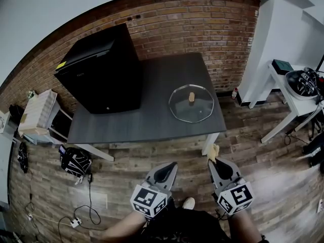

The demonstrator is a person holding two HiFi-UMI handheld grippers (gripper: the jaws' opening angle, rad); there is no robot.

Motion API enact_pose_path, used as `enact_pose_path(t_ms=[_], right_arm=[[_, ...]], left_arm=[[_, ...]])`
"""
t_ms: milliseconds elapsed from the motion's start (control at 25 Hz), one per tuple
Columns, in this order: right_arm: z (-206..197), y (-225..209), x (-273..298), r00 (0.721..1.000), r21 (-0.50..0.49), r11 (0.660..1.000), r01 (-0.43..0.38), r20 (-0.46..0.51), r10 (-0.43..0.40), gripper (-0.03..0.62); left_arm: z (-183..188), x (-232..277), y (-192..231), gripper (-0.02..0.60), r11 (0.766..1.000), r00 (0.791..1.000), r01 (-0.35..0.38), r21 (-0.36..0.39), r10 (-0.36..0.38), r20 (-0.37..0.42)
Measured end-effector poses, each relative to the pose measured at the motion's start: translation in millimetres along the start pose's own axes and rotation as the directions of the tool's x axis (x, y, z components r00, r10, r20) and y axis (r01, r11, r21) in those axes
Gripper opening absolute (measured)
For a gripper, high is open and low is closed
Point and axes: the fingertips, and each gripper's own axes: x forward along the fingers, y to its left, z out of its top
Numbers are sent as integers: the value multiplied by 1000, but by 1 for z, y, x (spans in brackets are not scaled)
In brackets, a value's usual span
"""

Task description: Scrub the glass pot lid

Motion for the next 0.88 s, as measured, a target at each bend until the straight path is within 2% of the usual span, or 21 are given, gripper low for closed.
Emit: enact_pose_path(t_ms=[480,880], right_arm=[[11,-13,18,1000,-1,1000,-16,18,16,43],[12,-33,63,1000,3,1000,21,0,-21,43]], left_arm=[[9,18,8,31,1000,1000,-5,11,5,-17],[10,52,47,31,1000,999,27,-10,-28,-31]])
